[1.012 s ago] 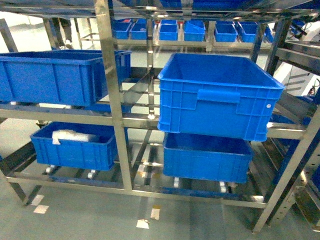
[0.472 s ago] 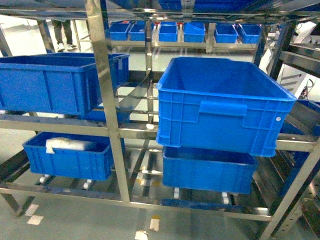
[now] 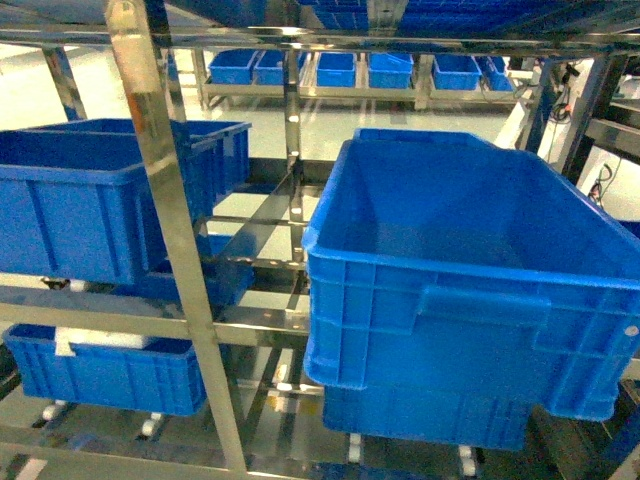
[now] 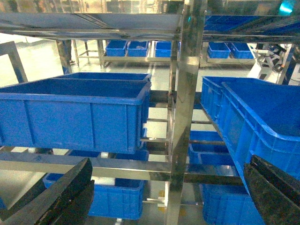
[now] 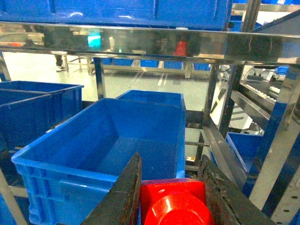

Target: Pick red block from blue box to shelf

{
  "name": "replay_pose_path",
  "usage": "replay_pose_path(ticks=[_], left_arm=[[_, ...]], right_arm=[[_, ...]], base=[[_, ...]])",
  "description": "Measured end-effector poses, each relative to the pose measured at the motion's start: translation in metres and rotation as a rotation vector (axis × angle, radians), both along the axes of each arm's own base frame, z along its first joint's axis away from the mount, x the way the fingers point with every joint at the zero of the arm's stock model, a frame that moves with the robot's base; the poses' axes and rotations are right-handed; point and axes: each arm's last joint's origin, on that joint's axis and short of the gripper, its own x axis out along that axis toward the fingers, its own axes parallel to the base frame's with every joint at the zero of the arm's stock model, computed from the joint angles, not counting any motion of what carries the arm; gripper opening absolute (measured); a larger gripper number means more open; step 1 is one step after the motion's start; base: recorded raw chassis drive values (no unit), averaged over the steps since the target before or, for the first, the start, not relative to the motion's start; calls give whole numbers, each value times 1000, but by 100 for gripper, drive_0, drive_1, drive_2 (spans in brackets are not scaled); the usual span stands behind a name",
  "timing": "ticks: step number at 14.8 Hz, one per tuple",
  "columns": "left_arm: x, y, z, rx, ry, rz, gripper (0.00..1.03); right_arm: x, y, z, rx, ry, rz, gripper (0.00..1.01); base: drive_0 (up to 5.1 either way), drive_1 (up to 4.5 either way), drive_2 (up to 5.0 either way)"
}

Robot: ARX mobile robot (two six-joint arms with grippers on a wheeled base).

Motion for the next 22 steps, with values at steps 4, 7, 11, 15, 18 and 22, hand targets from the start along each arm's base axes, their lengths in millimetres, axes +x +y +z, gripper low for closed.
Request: replay_pose_path(ticks=[4, 7, 11, 15, 18, 22], left_arm=[[0, 0, 0, 0, 0, 0, 98], [0, 0, 0, 0, 2, 0, 98], [0, 0, 0, 0, 1, 0, 98], [0, 0, 0, 0, 3, 1, 98], [0, 0, 0, 0, 1, 0, 98], [0, 0, 0, 0, 1, 0, 98]], right_arm=[[0, 0, 0, 0, -2, 0, 29], [0, 0, 1, 0, -5, 0, 29], [0, 0, 0, 0, -1, 0, 29], [1, 0, -1, 0, 9, 0, 29], [0, 0, 0, 0, 1, 0, 29], [0, 0, 0, 0, 1, 0, 29]], base=[[3, 345, -339], [0, 236, -236], [-5, 358, -367], [-2, 179, -183], [0, 0, 0], [0, 0, 0]])
